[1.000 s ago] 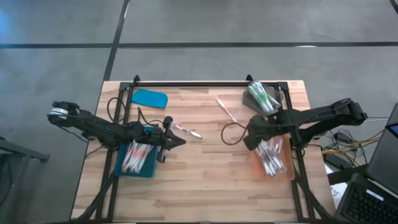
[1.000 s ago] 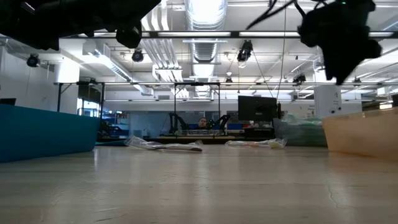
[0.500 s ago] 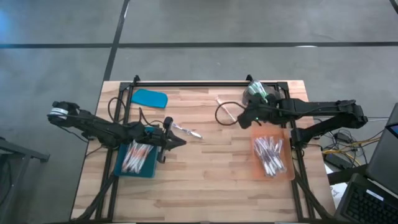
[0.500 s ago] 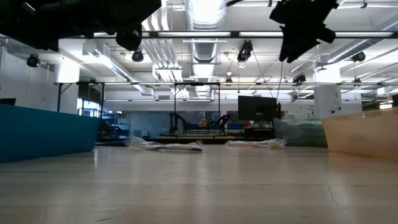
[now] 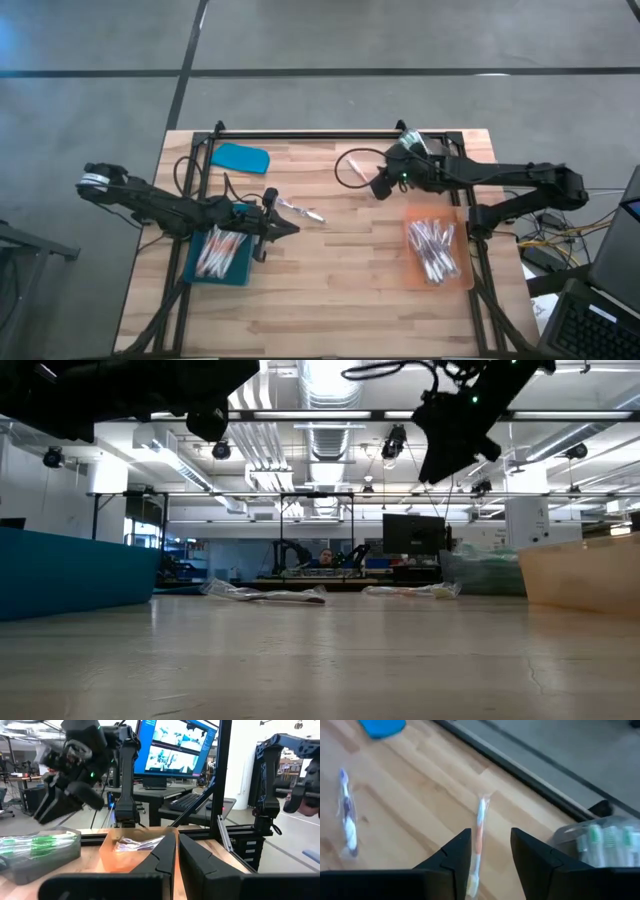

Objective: Pick & Place Toothbrushes
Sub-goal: Put the orange toothbrush into the blue bin

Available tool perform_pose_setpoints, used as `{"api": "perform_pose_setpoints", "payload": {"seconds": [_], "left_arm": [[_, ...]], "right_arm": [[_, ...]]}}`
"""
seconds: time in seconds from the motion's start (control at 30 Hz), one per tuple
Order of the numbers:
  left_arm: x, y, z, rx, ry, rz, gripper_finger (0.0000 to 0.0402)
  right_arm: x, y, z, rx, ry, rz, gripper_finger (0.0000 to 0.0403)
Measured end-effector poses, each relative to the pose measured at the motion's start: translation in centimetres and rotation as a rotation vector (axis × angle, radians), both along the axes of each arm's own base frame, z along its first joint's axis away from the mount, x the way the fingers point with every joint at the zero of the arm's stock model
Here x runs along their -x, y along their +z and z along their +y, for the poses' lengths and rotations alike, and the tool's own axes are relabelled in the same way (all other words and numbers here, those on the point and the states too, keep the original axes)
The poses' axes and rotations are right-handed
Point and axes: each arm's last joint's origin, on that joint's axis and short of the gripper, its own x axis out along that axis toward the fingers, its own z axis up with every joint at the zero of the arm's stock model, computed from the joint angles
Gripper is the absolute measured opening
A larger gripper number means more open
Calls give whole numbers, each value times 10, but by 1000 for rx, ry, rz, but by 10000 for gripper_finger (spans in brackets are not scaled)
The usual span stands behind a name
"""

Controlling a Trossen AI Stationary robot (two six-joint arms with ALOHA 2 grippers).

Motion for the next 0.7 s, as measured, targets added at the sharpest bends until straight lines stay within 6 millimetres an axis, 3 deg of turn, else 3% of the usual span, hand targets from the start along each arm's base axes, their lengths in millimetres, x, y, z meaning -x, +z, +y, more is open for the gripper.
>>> {"api": "perform_pose_setpoints", "payload": {"seconds": [0.43,0.7], "left_arm": [[0,0,0,0,0,3,26],[0,0,0,1,0,3,26]], "right_arm": [[-26,-61,-35,-82,-58,219,195],[-34,-104,-54,-213,-45,355,213]]}}
